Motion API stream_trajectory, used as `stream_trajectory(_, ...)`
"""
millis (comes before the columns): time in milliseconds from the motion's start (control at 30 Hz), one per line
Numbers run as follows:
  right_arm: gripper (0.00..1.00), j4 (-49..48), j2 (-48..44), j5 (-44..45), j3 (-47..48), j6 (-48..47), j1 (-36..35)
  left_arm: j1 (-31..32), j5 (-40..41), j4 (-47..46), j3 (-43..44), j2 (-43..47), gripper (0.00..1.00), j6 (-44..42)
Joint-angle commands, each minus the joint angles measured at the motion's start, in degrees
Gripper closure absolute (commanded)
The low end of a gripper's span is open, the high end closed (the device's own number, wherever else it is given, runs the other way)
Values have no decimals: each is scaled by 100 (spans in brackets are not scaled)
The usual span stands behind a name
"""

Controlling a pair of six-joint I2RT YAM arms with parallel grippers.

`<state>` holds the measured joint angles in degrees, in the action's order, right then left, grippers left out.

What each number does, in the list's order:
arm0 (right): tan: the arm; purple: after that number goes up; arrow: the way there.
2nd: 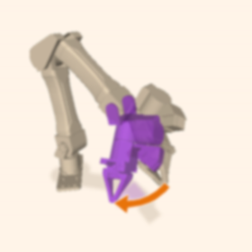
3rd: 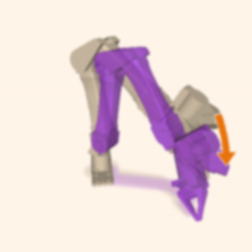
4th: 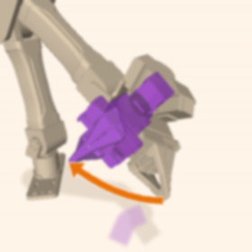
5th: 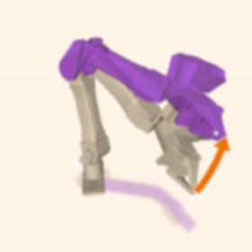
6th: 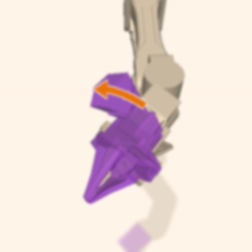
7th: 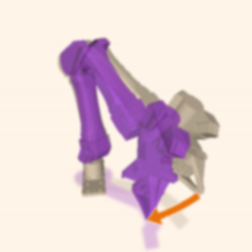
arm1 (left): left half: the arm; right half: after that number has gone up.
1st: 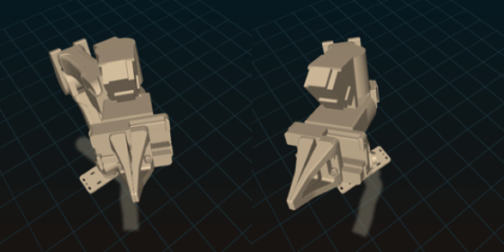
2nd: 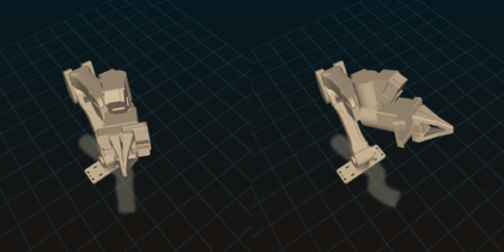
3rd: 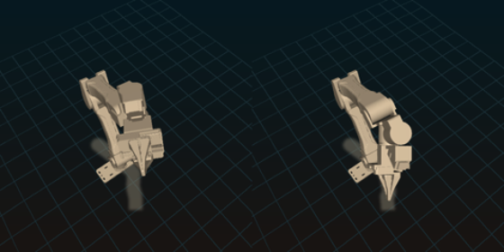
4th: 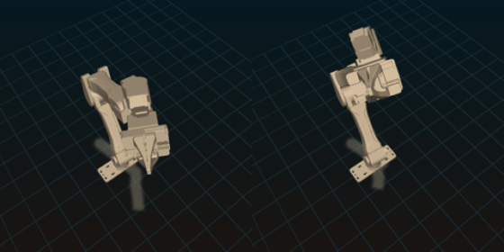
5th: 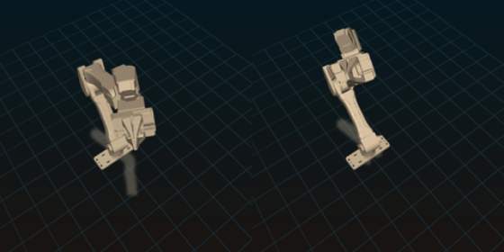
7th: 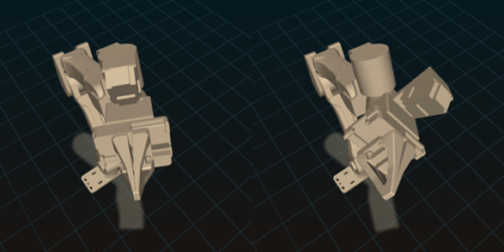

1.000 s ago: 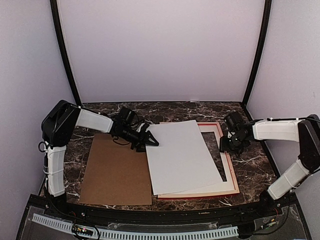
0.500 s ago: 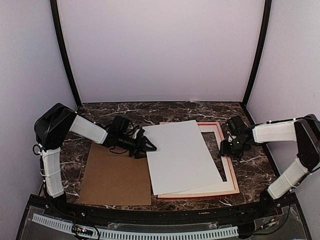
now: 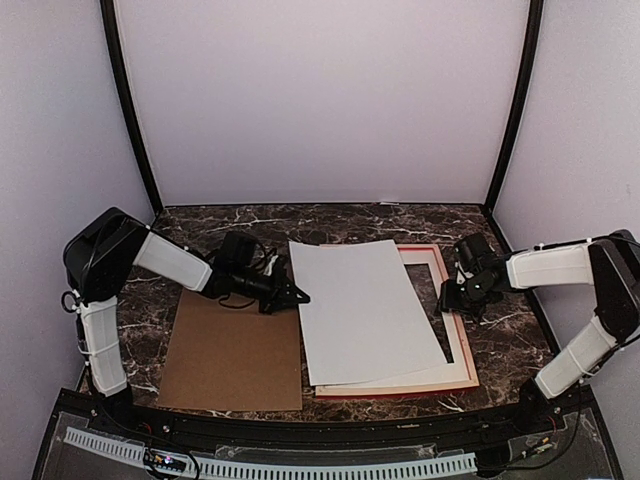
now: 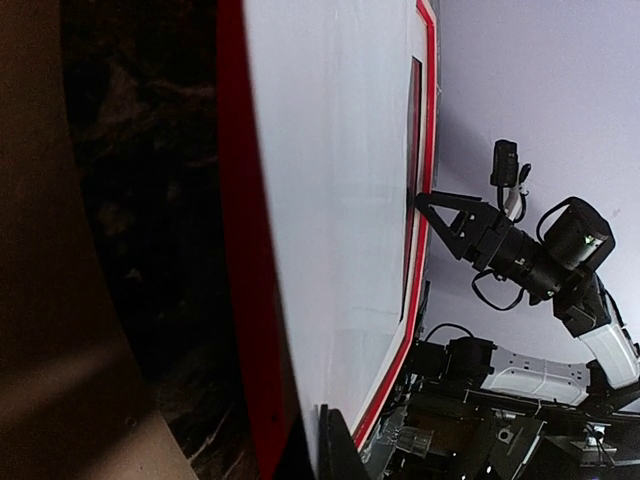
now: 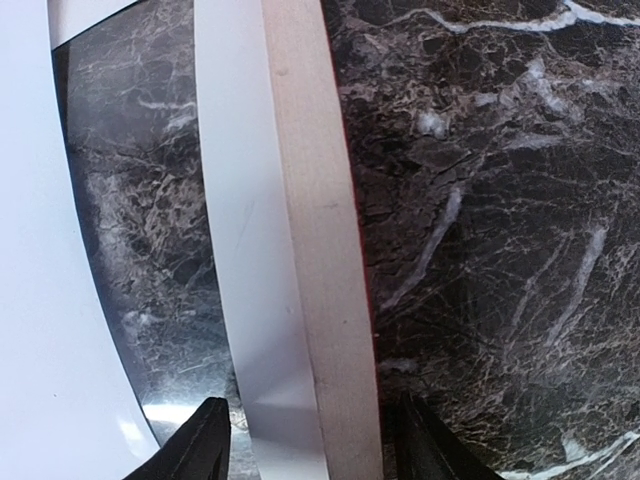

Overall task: Put the photo into the frame
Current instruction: Place the photo on the mat board.

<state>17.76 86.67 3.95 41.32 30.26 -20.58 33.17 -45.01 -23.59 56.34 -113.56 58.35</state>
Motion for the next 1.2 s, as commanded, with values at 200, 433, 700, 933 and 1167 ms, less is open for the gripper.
stream_trajectory(200,48,-237,-163,-740,-265,-269,19,32,61,1923,737,929,100,-1280)
stream_trajectory(433,49,-386,-291,-988,-299,-427,-249,32,-37,2594,1069,1381,100,-1659)
stream_trajectory(700,42,18,-553,-586,-18,-373,-253,269,-401,2632,2012,1610,100,-1556)
stream_trajectory(933,39,654,-1157,-202,243,-309,215,747,-706,2300,2793,1248,100,-1241)
stream_trajectory(1167,39,1022,-1620,-91,277,-512,976,1086,-1112,1824,3348,767,100,-1042)
